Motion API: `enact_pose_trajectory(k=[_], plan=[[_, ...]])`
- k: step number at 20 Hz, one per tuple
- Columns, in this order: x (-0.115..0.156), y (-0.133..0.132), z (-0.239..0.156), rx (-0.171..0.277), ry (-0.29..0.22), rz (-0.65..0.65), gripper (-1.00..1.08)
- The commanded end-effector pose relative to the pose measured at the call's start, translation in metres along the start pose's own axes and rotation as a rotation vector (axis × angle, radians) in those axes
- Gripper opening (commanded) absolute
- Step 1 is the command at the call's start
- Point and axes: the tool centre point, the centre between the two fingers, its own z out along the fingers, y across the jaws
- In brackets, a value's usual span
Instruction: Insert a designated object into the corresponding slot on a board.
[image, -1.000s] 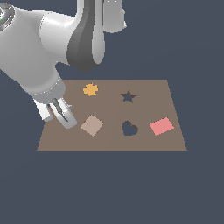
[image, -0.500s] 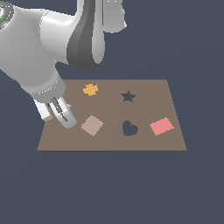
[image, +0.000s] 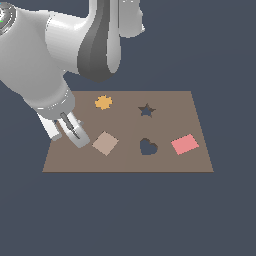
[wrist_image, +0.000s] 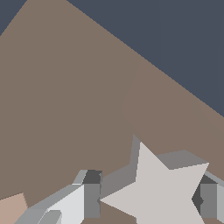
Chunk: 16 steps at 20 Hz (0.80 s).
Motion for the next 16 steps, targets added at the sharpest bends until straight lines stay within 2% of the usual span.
enact_pose_trajectory(k=[1, 8, 16], plan=[[0.0, -0.005, 0.0, 0.0, 0.0, -0.035, -1.0], [-0.003, -0.028, -0.001, 0.001, 0.0, -0.206, -1.0], [-0.019, -0.067, -0.002, 0.002, 0.0, -0.52, -1.0]])
